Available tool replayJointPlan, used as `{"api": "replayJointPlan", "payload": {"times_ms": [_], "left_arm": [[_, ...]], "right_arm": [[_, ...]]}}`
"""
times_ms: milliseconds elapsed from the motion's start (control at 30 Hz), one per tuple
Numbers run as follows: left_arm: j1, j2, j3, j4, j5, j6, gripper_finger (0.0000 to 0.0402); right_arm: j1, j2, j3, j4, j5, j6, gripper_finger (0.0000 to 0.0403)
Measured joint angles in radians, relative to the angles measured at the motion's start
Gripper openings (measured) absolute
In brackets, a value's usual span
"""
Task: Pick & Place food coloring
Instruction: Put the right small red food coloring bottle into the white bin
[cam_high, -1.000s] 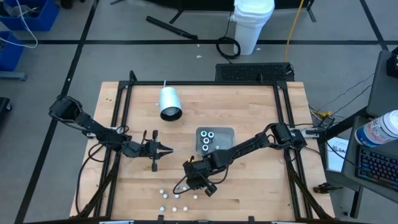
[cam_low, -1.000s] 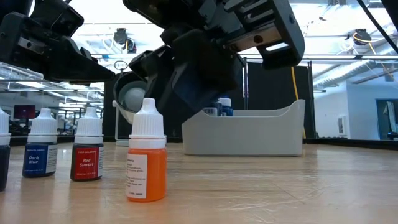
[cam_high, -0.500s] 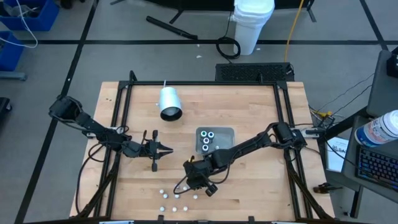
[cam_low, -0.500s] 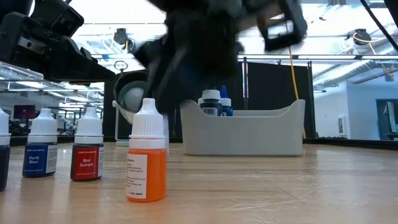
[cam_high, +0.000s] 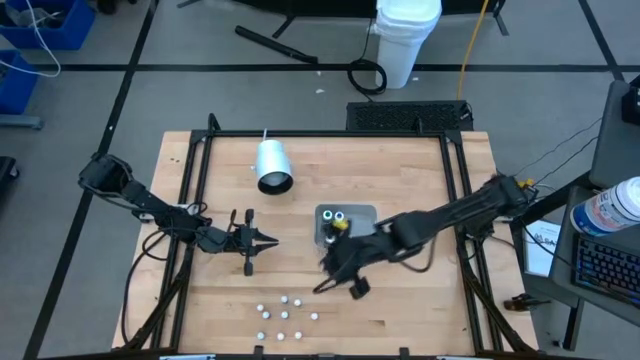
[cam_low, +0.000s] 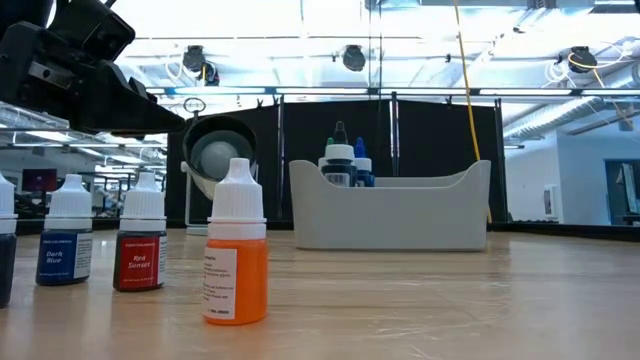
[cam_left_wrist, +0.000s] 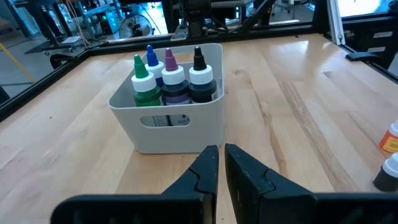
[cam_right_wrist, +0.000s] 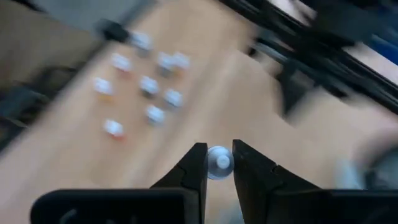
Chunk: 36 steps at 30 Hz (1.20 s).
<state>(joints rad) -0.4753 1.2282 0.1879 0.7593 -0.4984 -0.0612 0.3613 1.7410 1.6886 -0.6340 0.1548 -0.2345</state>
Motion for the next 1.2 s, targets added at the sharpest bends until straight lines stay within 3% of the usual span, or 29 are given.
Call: {"api": "replayJointPlan", "payload": {"times_ms": [167,367,567,733,800,1000,1200], "left_arm": [[0.000,0.000,0.000,0.000,0.000,-0.001,0.0037],[0.000,0.000,0.000,0.000,0.000,-0.002,0.0037],[0.000,0.000,0.000,0.000,0.000,-0.005,0.0037],[0.000,0.000,0.000,0.000,-0.001,0.000,0.0037],[0.000,0.000,0.000,0.001,-0.001,0.000,0.0037],[0.018,0.000,0.000,0.005,-0.001,-0.019,0.0037],[0.031,0.000,0.000,0.002,-0.001,-0.028,0.0037]], "right_arm": [[-0.001,-0.082,-0.006,-0.156,0.199,0.144,0.0049],[-0.023,-0.165,-0.201,-0.087,0.266,0.196,0.0048],[-0.066,-0.298,-0.514,0.190,0.248,0.204,0.0048],[-0.145,-0.449,-0.660,0.213,0.232,0.269,0.0048],[-0.189,-0.488,-0.714,0.254,0.180,0.303,0.0048],[-0.257,-0.503,-0.879,0.489,0.052,0.355,0.0048],[-0.257,-0.467,-0.952,0.602,0.051,0.365,0.0047]]}}
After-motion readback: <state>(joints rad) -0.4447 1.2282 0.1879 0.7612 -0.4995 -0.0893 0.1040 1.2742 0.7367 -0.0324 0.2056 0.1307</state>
